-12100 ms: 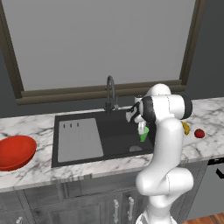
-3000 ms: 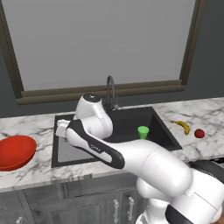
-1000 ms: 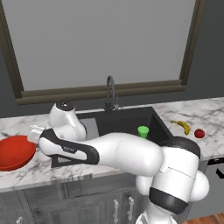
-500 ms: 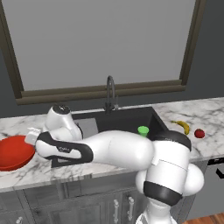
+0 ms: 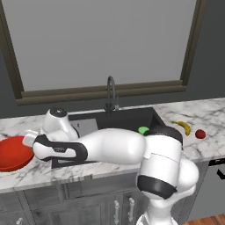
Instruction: Remove the tomato and banana from the sink. Then move the bowl and cup from the counter to the sink for washing.
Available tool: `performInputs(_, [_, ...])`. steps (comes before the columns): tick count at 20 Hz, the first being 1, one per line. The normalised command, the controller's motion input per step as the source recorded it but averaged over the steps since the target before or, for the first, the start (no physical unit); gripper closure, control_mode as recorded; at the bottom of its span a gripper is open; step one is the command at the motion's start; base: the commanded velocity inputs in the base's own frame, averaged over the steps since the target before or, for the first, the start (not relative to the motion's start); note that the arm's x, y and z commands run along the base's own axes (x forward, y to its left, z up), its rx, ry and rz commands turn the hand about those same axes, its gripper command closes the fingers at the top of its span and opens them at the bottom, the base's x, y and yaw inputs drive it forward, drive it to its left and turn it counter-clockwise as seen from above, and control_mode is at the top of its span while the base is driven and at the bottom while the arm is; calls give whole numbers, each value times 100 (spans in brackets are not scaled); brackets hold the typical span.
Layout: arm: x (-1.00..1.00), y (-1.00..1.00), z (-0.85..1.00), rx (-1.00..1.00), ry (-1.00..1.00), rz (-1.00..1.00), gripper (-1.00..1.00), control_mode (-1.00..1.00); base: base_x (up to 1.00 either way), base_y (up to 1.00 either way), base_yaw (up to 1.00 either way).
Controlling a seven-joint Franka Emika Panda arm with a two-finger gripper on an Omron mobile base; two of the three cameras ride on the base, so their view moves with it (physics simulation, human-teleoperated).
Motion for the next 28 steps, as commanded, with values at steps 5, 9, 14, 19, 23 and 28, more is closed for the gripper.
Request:
performInputs(5, [13,11,-13,0,1,0,-100,-100,0,0,0])
performInputs(9, [12,13,-14,0,1,0,-100,-100,0,0,0])
performInputs(14, [12,12,-12,0,0,-1,-100,-100,0,0,0])
performInputs(19, [11,11,-10,0,0,0,-100,-100,0,0,0])
performInputs(23, [12,10,-10,0,1,-1,-100,-100,0,0,0])
performInputs(28, [11,9,-12,0,1,-1,-100,-100,0,0,0])
